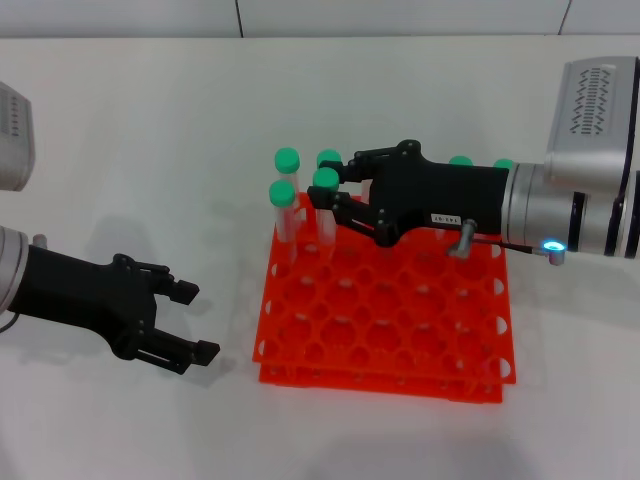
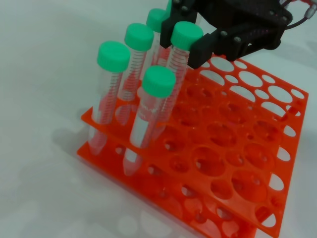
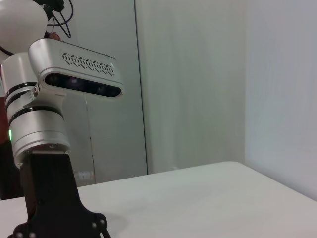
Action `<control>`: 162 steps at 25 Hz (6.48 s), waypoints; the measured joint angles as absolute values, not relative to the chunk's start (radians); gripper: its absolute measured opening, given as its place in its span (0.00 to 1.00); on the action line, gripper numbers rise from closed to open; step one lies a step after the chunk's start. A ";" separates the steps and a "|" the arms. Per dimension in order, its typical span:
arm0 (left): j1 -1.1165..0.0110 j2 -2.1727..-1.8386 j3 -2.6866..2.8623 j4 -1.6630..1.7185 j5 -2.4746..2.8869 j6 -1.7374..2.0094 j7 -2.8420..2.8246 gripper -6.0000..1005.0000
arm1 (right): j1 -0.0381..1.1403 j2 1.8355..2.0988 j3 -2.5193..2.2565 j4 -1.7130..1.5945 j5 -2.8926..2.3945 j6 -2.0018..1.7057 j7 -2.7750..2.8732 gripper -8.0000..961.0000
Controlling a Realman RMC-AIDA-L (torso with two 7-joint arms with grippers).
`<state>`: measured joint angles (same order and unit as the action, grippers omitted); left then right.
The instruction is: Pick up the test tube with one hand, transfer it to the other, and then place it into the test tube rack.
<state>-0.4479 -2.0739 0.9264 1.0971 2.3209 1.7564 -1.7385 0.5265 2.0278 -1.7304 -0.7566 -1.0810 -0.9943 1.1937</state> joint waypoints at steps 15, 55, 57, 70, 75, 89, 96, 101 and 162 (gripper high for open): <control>-0.452 -2.075 0.926 1.097 2.321 1.755 -1.736 0.87 | 0.524 2.028 -1.732 -0.750 -1.069 -1.005 1.185 0.28; -0.456 -2.075 0.926 1.097 2.320 1.747 -1.736 0.87 | 0.529 2.028 -1.731 -0.698 -1.019 -1.002 1.146 0.29; -0.457 -2.075 0.927 1.097 2.320 1.746 -1.736 0.87 | 0.529 2.028 -1.732 -0.698 -1.018 -1.002 1.146 0.29; -0.457 -2.076 0.928 1.096 2.320 1.744 -1.736 0.87 | 0.525 2.028 -1.732 -0.698 -1.018 -1.003 1.152 0.29; -0.457 -2.077 0.928 1.096 2.320 1.744 -1.736 0.87 | 0.528 2.026 -1.741 -0.698 -1.019 -1.006 1.154 0.29; -0.458 -2.077 0.928 1.095 2.321 1.744 -1.736 0.87 | 0.533 2.023 -1.741 -0.709 -1.019 -1.008 1.158 0.29; -0.461 -2.077 0.928 1.095 2.321 1.743 -1.736 0.87 | 0.545 2.023 -1.744 -0.706 -1.019 -1.008 1.160 0.29; -0.462 -2.077 0.928 1.095 2.321 1.743 -1.735 0.87 | 0.546 2.021 -1.745 -0.705 -1.019 -1.008 1.166 0.29; -0.464 -2.063 0.920 1.131 2.160 1.758 -1.722 0.87 | 0.296 1.999 -1.302 -1.156 -1.507 -1.432 1.560 0.50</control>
